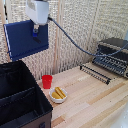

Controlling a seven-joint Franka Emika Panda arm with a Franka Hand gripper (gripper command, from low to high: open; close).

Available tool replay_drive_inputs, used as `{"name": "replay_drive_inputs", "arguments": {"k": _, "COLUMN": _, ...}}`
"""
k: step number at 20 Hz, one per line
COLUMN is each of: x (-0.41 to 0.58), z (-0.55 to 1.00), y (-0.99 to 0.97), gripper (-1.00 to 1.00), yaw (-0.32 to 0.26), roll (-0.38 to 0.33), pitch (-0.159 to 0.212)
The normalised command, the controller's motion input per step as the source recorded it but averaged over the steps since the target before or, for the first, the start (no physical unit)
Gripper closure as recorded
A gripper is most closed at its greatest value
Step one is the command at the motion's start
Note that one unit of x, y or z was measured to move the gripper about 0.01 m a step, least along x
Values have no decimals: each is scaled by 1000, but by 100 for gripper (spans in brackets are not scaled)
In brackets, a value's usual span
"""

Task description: Gently maneuver your gripper in the book's direction. Confidently hold the book by angling your gripper properly. Relocate the book to the caddy. Pinpoint the back pocket of the caddy and set the book down inside it.

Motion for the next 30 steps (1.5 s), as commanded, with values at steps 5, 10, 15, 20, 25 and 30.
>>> {"name": "replay_drive_inputs", "arguments": {"k": 5, "x": 37, "z": 154, "y": 788, "gripper": 100, "yaw": -141, "roll": 0, "pitch": 0}}
{"name": "replay_drive_inputs", "arguments": {"k": 10, "x": 47, "z": 147, "y": 803, "gripper": 100, "yaw": -133, "roll": 0, "pitch": 0}}
{"name": "replay_drive_inputs", "arguments": {"k": 15, "x": 86, "z": 129, "y": 861, "gripper": 100, "yaw": -101, "roll": 0, "pitch": 0}}
{"name": "replay_drive_inputs", "arguments": {"k": 20, "x": 76, "z": 121, "y": 867, "gripper": 100, "yaw": -93, "roll": 0, "pitch": 0}}
{"name": "replay_drive_inputs", "arguments": {"k": 25, "x": 79, "z": 103, "y": 866, "gripper": 100, "yaw": -90, "roll": 0, "pitch": 6}}
{"name": "replay_drive_inputs", "arguments": {"k": 30, "x": 205, "z": -29, "y": 589, "gripper": 100, "yaw": -121, "roll": -15, "pitch": 27}}
